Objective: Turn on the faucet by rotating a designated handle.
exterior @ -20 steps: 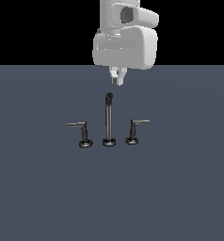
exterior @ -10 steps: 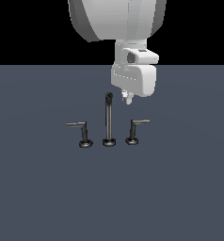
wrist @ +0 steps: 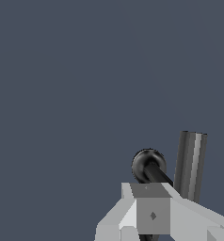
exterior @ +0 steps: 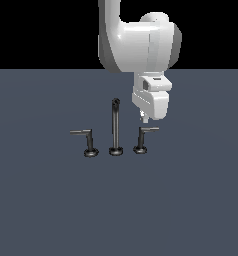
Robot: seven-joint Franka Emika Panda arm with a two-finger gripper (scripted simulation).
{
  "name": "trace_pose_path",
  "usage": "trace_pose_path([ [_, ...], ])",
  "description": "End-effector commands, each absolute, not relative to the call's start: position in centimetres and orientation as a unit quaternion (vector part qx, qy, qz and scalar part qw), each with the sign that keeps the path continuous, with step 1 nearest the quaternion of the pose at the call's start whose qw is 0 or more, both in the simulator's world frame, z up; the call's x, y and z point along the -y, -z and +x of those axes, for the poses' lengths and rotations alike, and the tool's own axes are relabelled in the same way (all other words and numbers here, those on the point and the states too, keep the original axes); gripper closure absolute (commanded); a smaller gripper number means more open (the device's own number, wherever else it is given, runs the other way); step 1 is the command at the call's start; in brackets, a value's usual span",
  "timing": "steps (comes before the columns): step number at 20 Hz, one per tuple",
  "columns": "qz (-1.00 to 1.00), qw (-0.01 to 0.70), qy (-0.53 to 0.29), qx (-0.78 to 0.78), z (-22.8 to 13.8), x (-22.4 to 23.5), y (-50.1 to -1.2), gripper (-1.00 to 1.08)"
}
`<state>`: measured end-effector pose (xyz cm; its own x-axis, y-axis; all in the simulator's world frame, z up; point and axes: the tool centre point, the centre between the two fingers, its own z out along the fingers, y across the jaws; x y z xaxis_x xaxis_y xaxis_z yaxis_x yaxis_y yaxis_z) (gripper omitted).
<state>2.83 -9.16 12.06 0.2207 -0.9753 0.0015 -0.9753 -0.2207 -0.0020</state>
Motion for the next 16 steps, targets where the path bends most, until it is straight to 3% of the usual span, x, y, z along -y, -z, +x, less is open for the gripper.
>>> trace_pose_path([
  [1,-0.770,0.000,0.001,-0.638,3.3,9.9,-11.1,1.08],
  [16,-0.753,0.000,0.000,-0.658,3.3,11.5,-9.8,1.08],
])
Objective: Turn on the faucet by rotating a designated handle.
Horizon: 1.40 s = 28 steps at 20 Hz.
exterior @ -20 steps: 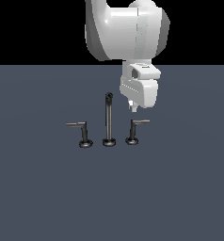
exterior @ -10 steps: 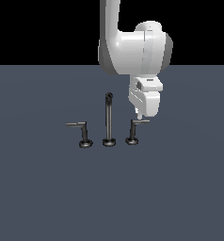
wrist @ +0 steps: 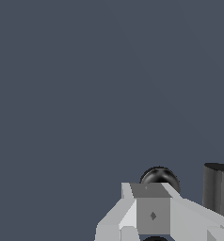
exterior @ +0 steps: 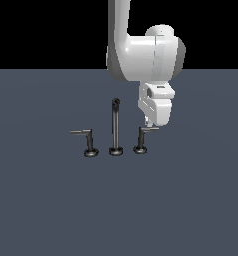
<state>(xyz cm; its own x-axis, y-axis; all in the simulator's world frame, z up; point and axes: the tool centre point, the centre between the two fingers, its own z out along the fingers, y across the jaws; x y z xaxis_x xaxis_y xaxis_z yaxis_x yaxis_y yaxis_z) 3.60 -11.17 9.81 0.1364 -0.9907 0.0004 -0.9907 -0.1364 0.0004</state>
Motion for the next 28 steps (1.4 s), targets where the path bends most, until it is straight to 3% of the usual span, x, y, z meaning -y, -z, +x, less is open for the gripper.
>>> trace_pose_path([
  [1,0.753,0.000,0.000,0.658,2.9,11.7,-9.8,1.08],
  [9,0.753,0.000,0.000,0.658,0.3,13.4,-9.8,1.08],
  [11,0.757,-0.004,-0.003,0.653,1.2,12.5,-9.8,1.08],
  [26,0.753,0.000,0.000,0.658,-4.1,12.6,-9.8,1.08],
  [28,0.755,-0.003,-0.005,0.656,-3.2,12.5,-9.8,1.08],
])
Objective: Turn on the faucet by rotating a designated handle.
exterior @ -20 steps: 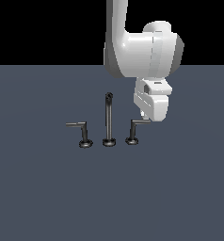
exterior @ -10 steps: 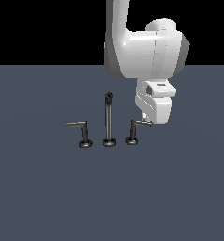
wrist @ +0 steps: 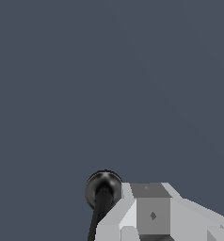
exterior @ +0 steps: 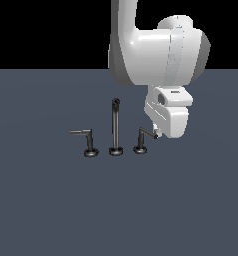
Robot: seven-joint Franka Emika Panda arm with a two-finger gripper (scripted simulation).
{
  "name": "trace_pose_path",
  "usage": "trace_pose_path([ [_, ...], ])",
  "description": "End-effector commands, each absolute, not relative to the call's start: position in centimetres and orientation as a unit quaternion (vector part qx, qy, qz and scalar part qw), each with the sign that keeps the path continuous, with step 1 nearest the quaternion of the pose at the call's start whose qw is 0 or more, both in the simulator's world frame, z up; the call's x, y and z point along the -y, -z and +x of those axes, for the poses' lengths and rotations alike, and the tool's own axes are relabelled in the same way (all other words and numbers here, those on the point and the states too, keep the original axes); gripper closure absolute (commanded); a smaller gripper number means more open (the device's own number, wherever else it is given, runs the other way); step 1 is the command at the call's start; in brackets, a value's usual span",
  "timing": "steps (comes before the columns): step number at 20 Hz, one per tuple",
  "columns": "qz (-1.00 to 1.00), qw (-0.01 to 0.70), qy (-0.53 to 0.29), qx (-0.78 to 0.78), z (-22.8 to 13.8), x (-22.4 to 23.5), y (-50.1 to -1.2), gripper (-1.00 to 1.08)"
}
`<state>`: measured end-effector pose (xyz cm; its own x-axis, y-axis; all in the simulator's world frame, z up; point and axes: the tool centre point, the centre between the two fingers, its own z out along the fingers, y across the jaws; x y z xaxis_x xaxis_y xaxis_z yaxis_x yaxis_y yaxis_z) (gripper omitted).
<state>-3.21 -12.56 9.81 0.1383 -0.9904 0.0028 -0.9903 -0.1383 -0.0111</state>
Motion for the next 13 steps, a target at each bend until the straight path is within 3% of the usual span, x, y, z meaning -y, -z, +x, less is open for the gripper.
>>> trace_pose_path([
  [1,-0.755,0.003,0.004,-0.656,-3.5,12.2,-9.8,1.08],
  [13,-0.753,0.000,0.000,-0.658,-6.6,9.0,-9.8,1.08],
])
